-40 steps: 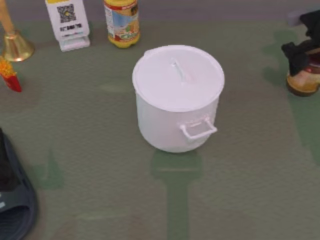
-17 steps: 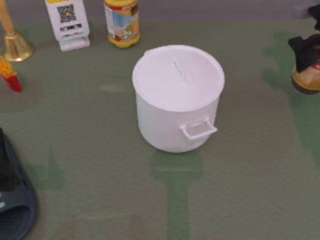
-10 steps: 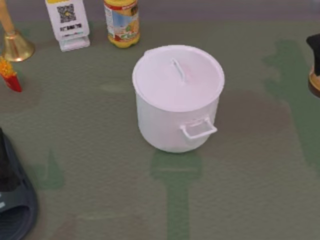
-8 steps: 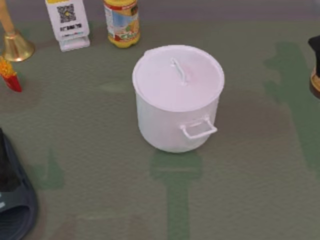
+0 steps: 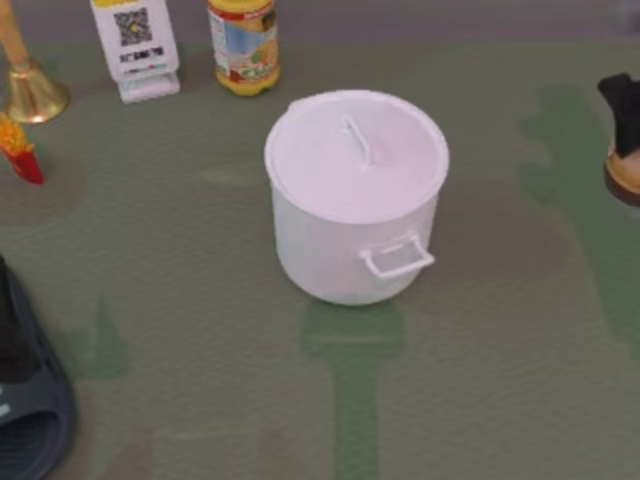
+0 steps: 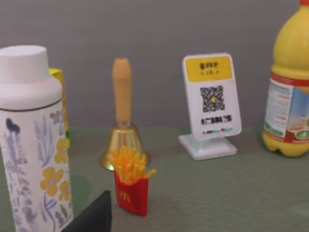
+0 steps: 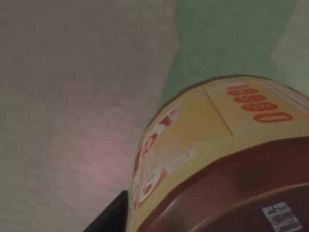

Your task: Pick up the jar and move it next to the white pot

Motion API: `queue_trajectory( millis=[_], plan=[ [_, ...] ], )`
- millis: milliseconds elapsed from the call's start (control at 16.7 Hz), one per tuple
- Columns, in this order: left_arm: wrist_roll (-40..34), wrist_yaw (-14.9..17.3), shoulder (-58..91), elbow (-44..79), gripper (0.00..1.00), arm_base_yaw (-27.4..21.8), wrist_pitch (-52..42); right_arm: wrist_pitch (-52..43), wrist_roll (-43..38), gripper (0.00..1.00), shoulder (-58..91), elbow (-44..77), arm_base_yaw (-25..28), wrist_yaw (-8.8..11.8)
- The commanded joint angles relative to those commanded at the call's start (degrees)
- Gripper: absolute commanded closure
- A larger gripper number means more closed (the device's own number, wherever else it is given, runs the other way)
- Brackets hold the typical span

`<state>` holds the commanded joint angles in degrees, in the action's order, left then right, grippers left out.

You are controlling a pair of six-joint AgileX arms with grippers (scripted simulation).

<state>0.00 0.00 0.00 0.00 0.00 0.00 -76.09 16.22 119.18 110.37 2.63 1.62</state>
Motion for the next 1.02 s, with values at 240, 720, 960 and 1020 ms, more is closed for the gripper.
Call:
queue_trajectory(
  millis=[240, 720, 960, 1020],
  plan=[
    [0.0, 0.0, 0.0, 0.0, 0.0, 0.0, 0.0, 3.5, -13.2, 1.0, 0.6, -2.2, 5.0, -1.1],
    [0.0, 0.0, 0.0, 0.0, 0.0, 0.0, 0.0, 9.0, -33.1, 1.0, 1.8, -6.8, 13.8, -3.2],
    [0.0, 0.0, 0.0, 0.0, 0.0, 0.0, 0.0, 8.8, -33.1, 1.0, 1.5, -6.7, 13.5, -3.1],
    [0.0, 0.0, 0.0, 0.0, 0.0, 0.0, 0.0, 9.0, -33.1, 1.0, 1.6, -6.8, 13.5, -3.1]
  ],
)
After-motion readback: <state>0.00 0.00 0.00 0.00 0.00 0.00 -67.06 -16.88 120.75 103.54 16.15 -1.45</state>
